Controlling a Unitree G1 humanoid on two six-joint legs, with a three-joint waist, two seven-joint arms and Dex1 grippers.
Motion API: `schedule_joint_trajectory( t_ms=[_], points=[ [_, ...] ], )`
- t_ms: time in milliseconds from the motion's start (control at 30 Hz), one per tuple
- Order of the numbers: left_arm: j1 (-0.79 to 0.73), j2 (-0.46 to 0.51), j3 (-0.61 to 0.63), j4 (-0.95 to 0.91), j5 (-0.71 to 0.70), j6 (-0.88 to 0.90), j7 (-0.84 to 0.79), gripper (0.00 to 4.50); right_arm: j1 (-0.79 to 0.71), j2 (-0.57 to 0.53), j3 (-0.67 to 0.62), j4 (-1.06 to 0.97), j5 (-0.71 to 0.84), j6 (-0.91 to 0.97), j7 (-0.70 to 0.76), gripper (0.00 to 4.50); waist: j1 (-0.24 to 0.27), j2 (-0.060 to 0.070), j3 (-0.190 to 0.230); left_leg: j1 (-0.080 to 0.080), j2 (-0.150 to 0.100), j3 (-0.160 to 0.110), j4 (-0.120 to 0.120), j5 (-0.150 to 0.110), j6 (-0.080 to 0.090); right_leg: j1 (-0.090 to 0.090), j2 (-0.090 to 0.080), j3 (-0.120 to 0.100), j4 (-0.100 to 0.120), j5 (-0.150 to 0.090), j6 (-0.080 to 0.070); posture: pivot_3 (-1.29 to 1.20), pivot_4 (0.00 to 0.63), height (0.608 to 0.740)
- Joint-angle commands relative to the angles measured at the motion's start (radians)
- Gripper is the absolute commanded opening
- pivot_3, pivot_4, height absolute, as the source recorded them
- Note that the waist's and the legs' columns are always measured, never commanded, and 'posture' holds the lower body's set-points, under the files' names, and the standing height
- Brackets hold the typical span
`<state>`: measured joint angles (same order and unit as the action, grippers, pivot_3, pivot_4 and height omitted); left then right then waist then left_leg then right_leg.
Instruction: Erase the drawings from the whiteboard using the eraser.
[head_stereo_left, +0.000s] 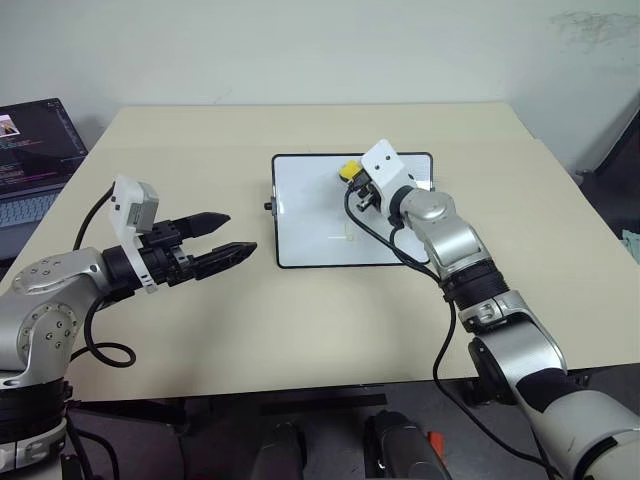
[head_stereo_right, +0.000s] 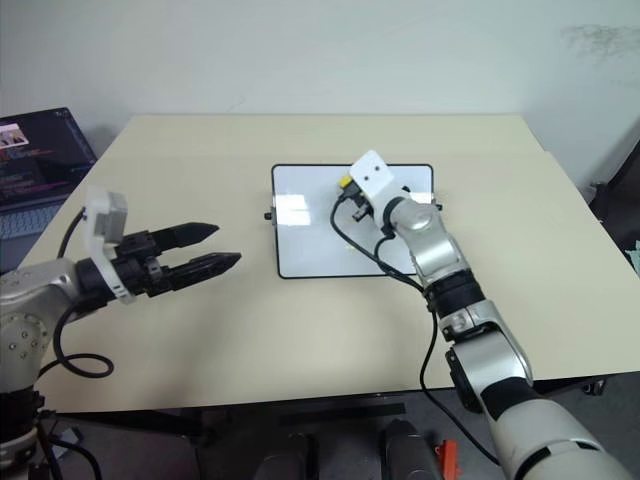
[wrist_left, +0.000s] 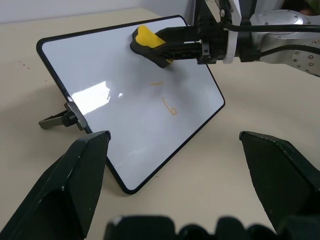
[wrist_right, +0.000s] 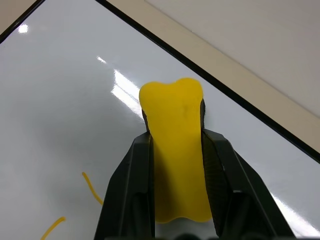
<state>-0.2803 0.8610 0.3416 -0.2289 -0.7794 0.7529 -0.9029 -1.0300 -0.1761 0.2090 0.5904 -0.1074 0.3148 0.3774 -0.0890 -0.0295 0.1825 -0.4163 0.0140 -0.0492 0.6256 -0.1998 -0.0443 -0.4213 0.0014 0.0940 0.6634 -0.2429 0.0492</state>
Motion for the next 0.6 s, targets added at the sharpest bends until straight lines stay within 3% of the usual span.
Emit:
schedule_joint_trajectory(
  t_ms=[33, 367, 600],
  points=[
    [-0.008, 0.007, 0.032, -0.03, -0.005, -0.024, 0.002, 4.5, -0.051, -0.024, -0.035, 0.051, -0.014, -0.029, -0.032, 0.97, 0.0, 0.0, 0.0, 0.0, 0.0, 0.0, 0.0, 0.0, 0.0, 0.0, 0.0, 0.0, 0.0, 0.0, 0.0, 0.0, 0.15, 0.74],
    [-0.004, 0.01, 0.037, -0.036, -0.008, -0.019, 0.006, 4.5, -0.109, -0.05, -0.035, 0.166, -0.023, -0.097, -0.063, 0.97, 0.0, 0.0, 0.0, 0.0, 0.0, 0.0, 0.001, 0.0, 0.0, 0.001, 0.0, 0.0, 0.0, 0.0, 0.0, 0.0, 0.15, 0.74],
    [-0.002, 0.011, 0.038, -0.037, -0.009, -0.018, 0.004, 4.5, -0.079, -0.028, -0.014, 0.115, -0.016, -0.086, -0.039, 0.97, 0.0, 0.0, 0.0, 0.0, 0.0, 0.0, 0.001, 0.0, 0.0, 0.001, 0.0, 0.0, 0.0, 0.0, 0.0, 0.0, 0.15, 0.74]
  ],
)
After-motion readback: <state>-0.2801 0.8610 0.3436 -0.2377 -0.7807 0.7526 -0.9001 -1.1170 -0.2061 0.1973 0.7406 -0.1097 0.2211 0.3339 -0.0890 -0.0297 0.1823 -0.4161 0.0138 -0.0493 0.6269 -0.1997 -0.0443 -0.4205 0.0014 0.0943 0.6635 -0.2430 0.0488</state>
